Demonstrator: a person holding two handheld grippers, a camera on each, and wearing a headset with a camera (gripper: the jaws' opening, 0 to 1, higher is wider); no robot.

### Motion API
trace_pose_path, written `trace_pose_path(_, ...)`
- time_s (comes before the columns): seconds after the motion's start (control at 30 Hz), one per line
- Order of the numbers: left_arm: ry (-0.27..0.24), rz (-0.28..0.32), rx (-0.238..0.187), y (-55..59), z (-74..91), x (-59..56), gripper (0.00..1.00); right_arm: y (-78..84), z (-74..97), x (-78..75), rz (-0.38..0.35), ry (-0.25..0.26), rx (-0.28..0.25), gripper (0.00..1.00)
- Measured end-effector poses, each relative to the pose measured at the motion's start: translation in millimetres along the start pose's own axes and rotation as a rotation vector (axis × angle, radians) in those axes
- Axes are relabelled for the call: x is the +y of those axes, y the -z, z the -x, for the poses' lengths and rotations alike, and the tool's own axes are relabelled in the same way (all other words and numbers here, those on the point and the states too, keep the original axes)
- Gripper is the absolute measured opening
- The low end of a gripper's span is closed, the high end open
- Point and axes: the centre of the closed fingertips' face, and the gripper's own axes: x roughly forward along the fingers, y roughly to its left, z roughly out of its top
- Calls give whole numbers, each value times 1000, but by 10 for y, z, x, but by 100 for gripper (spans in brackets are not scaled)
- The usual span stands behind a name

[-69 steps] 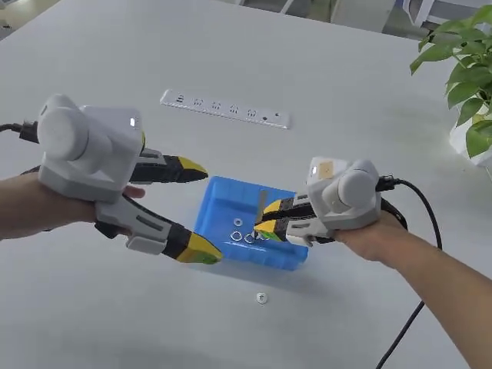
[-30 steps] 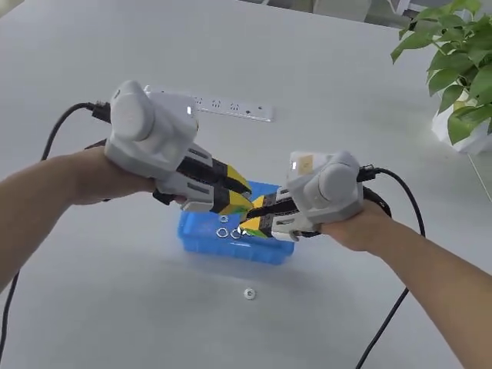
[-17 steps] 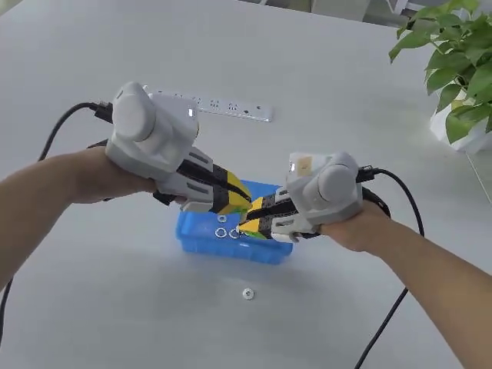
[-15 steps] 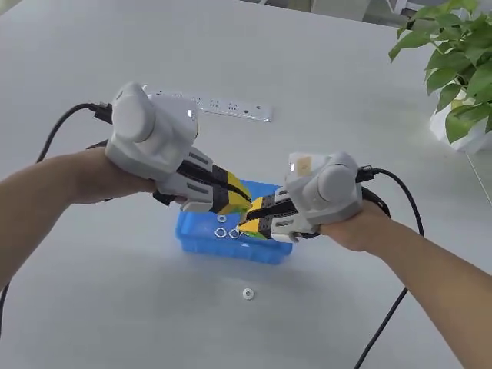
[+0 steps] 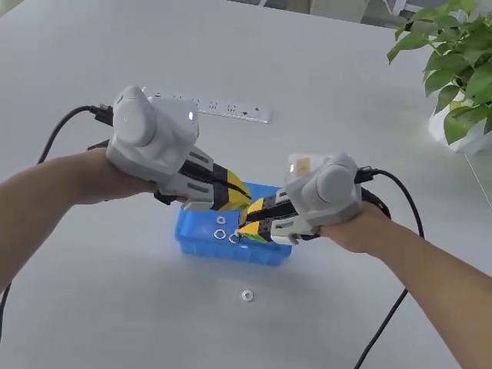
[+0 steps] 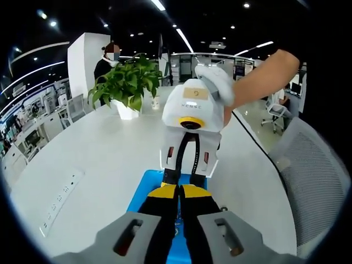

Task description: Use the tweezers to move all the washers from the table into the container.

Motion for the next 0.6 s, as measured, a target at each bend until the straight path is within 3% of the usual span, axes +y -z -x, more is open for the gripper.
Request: trace_pose_path(0.6,-21,22,8,-32,35,18,5,-26,382,17,-123,119,-28,37)
